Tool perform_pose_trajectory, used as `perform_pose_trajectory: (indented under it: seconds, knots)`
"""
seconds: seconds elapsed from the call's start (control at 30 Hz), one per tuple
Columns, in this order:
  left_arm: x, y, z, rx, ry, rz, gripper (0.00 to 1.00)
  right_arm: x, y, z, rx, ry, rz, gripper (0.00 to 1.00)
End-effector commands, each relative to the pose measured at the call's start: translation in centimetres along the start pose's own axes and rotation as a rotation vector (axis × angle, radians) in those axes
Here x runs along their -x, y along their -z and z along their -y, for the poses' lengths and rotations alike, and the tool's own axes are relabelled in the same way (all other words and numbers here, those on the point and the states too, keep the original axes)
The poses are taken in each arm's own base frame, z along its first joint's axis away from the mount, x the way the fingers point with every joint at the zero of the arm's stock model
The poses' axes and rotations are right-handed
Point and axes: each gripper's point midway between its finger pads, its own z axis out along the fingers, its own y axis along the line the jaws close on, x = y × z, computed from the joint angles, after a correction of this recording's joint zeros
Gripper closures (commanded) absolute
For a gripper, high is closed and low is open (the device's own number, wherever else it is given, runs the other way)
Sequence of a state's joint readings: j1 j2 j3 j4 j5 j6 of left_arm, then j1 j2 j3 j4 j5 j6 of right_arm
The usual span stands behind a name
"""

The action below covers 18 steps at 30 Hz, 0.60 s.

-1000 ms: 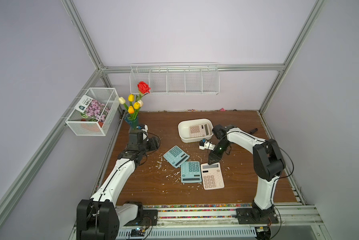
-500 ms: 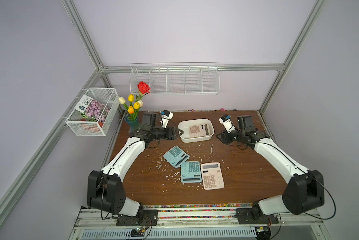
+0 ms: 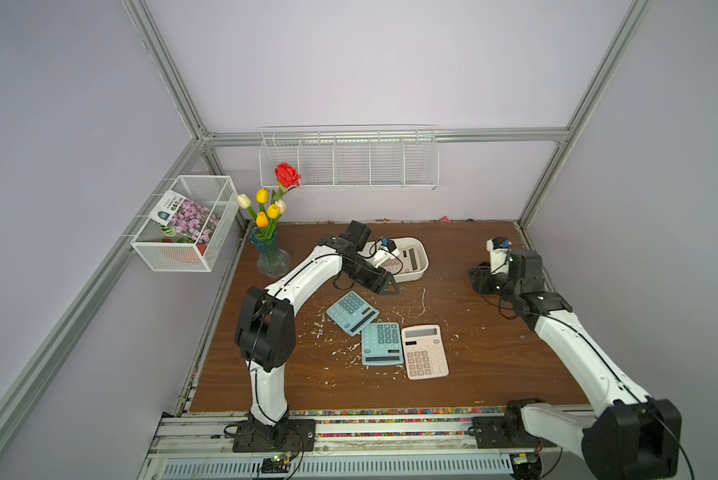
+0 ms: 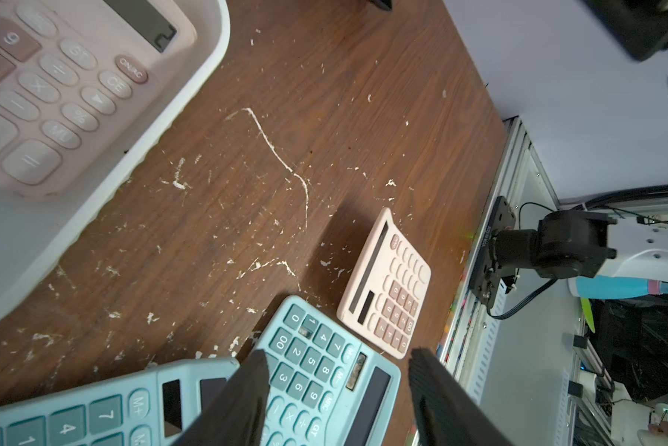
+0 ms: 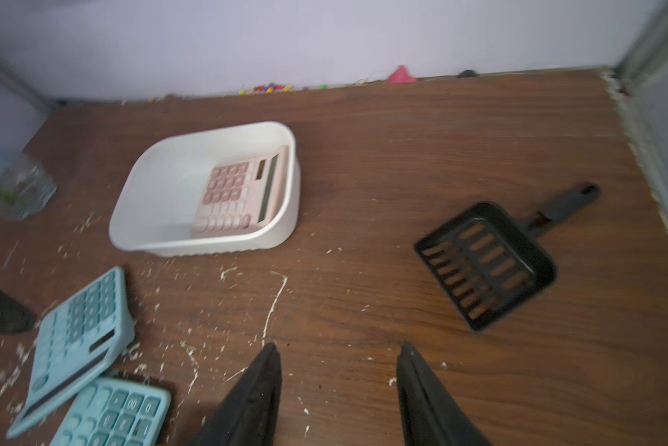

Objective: Put the calculator in the storage box
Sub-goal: Pick up the calculator at the center of the board.

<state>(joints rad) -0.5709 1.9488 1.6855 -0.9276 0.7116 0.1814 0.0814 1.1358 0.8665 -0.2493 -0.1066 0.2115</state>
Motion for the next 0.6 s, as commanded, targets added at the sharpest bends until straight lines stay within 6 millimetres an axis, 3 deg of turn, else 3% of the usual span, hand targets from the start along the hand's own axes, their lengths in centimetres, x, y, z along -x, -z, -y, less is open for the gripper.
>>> perform_pose_trajectory:
  seconds: [0.0,0.23,0.57]
  knots:
    - [0.2,-1.5,0.9,-0.035,-0.067,-0.054,0.38,0.4,0.9,2.6,-0.096,-0.198,0.096,0.48]
    - [-0.6,-6.3,3.1,-0.141,-0.092,-0.147,0.39,-2.1,0.0,3.1,-0.089,-0.333,0.09,0.48]
    - [-2.0,-9.1,1.8,-0.147,-0.07,-0.206,0.41,-3.3,-0.7,3.1,-0.079,-0.333,0.067,0.48]
